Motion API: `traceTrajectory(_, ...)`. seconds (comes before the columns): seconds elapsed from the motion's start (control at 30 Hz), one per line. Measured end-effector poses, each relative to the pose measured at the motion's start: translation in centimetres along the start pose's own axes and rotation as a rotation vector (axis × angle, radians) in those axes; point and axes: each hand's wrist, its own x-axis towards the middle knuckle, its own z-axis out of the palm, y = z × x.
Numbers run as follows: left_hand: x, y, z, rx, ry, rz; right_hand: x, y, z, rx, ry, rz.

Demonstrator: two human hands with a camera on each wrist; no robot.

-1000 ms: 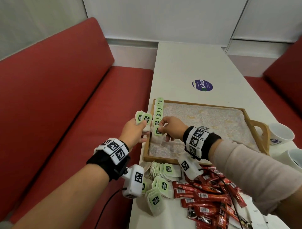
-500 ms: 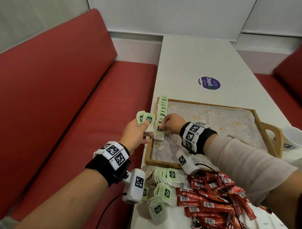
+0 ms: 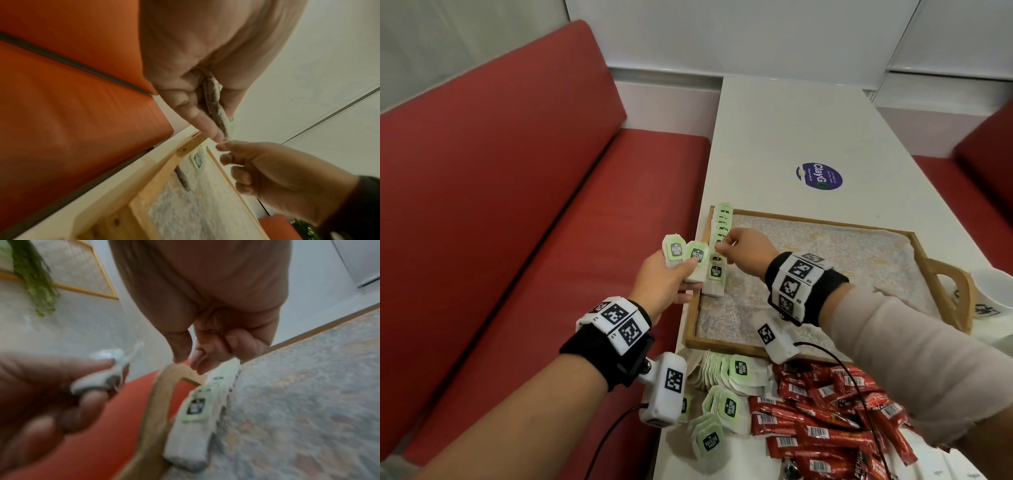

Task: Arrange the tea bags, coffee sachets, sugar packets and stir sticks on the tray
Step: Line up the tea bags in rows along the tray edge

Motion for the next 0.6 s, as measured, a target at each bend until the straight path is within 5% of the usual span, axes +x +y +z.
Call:
traceTrajectory(0.13, -0.3, 0.2, 0.0, 0.018, -0.023, 0.006, -2.1, -1.4, -1.3, 0.288, -0.073, -0.070)
traceTrajectory(0.37, -0.9, 0.1, 0.3, -0.015, -0.092, 0.004, -3.2, -1.5, -0.8, 0.284, -0.118, -0.144)
traceTrajectory(0.6, -0.8, -0.1, -0.3, -0.112, 0.020, -0.065, -2.5, 0.3, -1.0, 0.288, -0.051, -0.053)
